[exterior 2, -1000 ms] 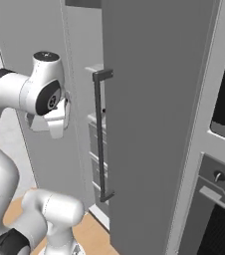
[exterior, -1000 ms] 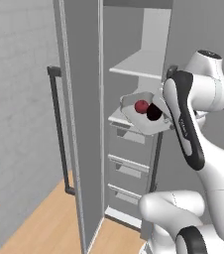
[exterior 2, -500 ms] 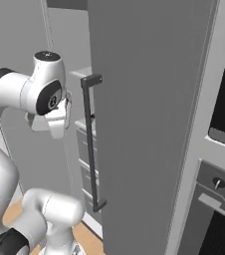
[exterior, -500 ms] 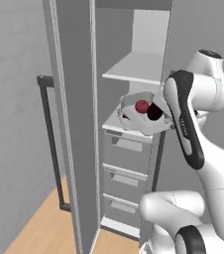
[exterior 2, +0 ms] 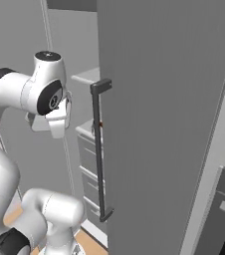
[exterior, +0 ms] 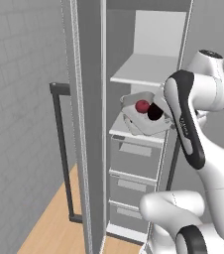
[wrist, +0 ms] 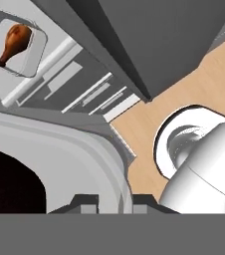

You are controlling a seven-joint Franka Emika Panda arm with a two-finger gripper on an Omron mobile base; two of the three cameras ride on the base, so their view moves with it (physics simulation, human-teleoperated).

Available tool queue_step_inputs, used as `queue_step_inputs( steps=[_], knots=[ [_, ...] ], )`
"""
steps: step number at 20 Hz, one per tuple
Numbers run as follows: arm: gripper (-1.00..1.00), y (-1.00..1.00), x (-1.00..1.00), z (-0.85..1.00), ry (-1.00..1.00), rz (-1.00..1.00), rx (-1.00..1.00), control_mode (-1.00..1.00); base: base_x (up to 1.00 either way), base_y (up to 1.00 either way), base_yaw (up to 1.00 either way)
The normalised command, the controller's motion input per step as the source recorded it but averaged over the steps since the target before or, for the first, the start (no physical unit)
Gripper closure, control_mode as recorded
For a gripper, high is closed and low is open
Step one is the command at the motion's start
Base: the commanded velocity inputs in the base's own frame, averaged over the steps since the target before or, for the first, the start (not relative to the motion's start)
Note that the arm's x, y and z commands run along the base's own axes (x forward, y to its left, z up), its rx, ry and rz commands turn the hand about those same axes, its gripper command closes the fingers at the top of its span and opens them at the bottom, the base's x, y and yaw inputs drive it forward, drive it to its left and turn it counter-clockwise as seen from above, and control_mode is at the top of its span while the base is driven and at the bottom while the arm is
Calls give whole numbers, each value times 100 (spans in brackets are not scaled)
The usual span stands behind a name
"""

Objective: Take the meat container that has the chicken drumstick and place it on the second highest rack of the freezer. Then take the vegetable container that has the tomato and avocado and place it on the highest rack of the freezer.

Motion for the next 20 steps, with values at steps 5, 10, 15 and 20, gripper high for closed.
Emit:
queue_step_inputs(
  steps=[5, 10, 15, 20],
  knots=[
    [100, 4, 38, 24, -7, -11, -1, -100, 14, 6, -5],
    [100, 2, 97, 41, -9, -25, 0, -100, 0, 0, 0],
    [100, -2, 100, 5, -2, -27, 0, -100, 0, 0, 0],
    [100, -10, 100, 2, -3, -22, 0, -100, 0, 0, 0]
  ],
)
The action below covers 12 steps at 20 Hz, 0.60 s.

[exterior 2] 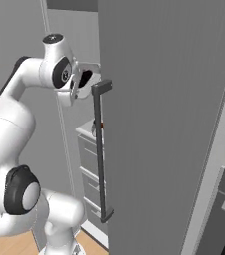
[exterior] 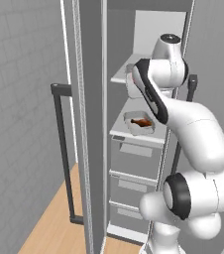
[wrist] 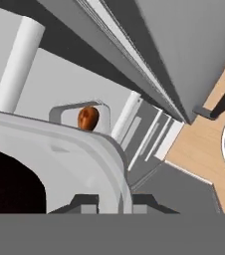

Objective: Take the meat container that has the chicken drumstick and place it on the second highest rack of the freezer. Then take the vegetable container that has the tomato and avocado and place it on the highest rack of the freezer.

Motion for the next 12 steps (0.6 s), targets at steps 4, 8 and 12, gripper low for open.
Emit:
queue_step_inputs(
  steps=[4, 8, 12],
  knots=[
    [100, -9, 100, 4, 0, -17, 0, -100, 0, 0, 0],
    [100, -15, 98, 0, 0, -11, 0, -100, 0, 0, 0],
    [100, -38, 83, 0, 0, -2, 0, -100, 0, 0, 0]
  ],
)
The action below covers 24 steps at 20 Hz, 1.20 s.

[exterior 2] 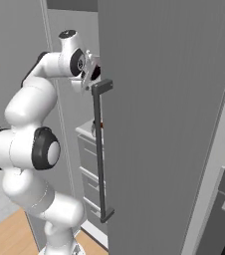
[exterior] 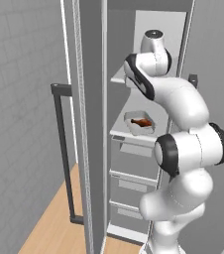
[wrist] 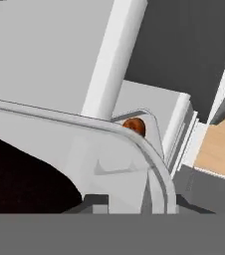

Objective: Take the meat container that has the chicken drumstick and place it on the second highest rack of the freezer. Then take the vegetable container that has the tomato and avocado and place it on the highest rack of the freezer.

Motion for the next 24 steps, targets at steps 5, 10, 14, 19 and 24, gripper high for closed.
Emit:
queue_step_inputs(
  steps=[5, 10, 14, 19, 24],
  knots=[
    [100, -36, 94, 0, 0, 0, 0, -100, 0, 0, 0],
    [100, -32, 74, -5, -4, 0, 0, -100, 0, 0, 0],
    [-100, -9, 22, -25, -9, 0, 0, -100, 0, 0, 0],
    [-100, 4, -54, -5, -12, 0, 0, -100, 0, 0, 0],
    [-100, 1, -100, 0, -17, 0, 0, -100, 0, 0, 0]
  ],
)
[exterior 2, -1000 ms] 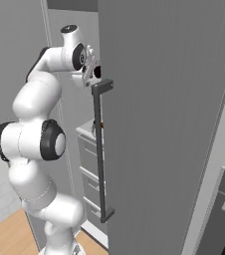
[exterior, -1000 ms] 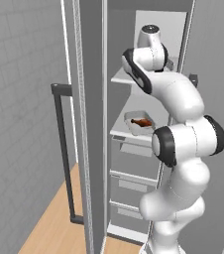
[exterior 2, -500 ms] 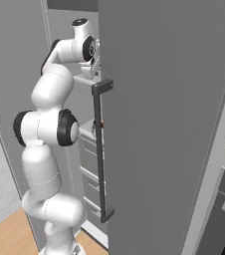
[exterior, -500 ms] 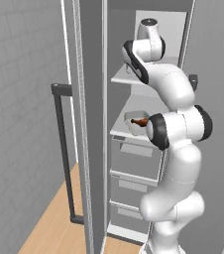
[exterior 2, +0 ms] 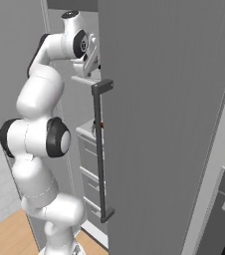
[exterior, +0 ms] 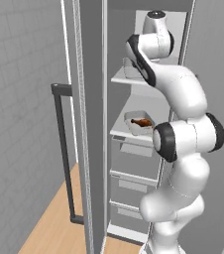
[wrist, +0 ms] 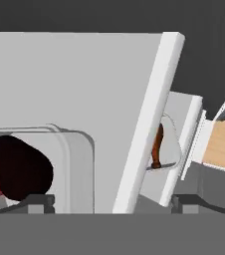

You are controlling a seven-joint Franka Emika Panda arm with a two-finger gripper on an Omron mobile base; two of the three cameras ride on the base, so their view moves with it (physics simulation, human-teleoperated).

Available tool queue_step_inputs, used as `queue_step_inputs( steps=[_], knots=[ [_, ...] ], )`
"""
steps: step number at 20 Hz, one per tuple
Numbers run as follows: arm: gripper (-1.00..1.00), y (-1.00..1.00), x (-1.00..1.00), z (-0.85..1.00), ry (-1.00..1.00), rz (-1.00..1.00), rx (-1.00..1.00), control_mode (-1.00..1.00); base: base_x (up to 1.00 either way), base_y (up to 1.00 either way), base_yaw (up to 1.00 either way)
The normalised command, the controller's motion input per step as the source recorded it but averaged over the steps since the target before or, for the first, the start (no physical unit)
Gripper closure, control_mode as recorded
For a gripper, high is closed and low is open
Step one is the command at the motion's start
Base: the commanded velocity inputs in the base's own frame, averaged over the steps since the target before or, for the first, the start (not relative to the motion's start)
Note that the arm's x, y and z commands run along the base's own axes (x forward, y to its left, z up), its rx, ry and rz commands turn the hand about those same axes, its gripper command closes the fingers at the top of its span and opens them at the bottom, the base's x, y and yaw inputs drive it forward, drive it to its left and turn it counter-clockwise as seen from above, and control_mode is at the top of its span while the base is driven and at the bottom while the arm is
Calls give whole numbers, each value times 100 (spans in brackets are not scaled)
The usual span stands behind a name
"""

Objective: Take the meat container that has the chicken drumstick and place it on the second highest rack of the freezer. Then take the vegetable container that has the tomato and avocado and place it on the highest rack of the freezer.

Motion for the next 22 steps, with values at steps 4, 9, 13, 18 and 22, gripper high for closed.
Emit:
queue_step_inputs(
  steps=[4, 9, 13, 18, 22],
  knots=[
    [-100, 0, -100, -23, -6, 0, 0, -100, 0, 0, 0],
    [-100, 0, -100, -17, -3, 6, 0, -100, 0, 0, 0],
    [-100, 0, -100, -14, 0, 11, 0, -100, 0, 0, 0],
    [-100, 3, -100, -49, 6, 9, 0, -100, 0, 0, 0],
    [-100, 19, -100, -78, 17, 8, -4, -100, 0, 0, 0]
  ],
)
